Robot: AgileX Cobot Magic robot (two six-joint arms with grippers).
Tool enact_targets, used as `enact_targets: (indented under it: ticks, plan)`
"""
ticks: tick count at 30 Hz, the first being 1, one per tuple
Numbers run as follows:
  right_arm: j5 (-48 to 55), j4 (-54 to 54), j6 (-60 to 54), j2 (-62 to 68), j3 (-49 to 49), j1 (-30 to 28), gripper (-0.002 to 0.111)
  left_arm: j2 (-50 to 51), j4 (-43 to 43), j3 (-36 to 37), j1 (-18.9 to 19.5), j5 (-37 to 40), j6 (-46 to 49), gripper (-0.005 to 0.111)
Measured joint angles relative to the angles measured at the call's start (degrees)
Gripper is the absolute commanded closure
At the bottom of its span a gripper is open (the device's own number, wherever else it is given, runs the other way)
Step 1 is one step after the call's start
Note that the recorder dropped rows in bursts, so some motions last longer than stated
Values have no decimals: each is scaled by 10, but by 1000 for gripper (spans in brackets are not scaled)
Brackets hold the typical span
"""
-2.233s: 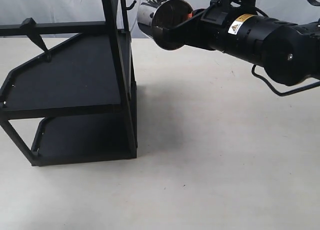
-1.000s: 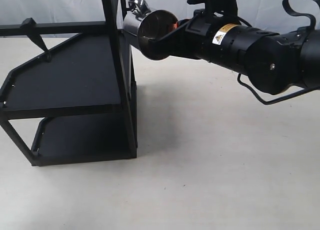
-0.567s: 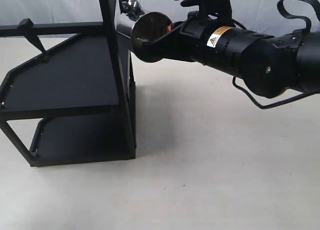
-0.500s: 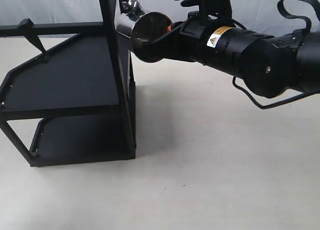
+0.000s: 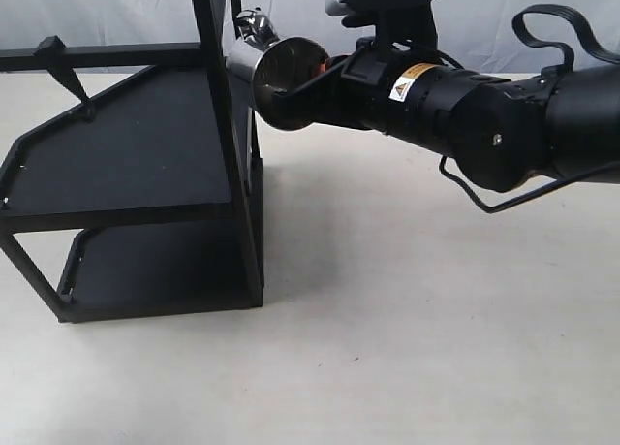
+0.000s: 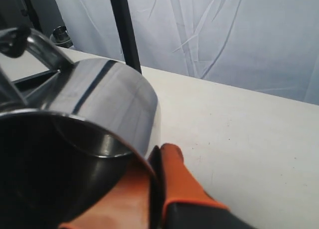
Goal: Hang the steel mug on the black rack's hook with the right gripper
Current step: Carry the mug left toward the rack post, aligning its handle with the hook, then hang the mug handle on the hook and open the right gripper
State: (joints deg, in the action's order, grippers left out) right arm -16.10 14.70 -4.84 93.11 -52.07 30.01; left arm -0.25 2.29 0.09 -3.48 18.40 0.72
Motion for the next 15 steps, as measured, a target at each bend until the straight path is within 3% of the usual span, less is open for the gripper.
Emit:
enact_targets:
  ticks: [5,12,15]
  plan:
    - [1,0,0,0,0,1,106,0,0,0,0,0,0,107]
    - [34,-8,-4,2,0,5,66,0,0,0,0,0,0,107]
    - [47,-6,-4,3,0,5,63,0,0,0,0,0,0,107]
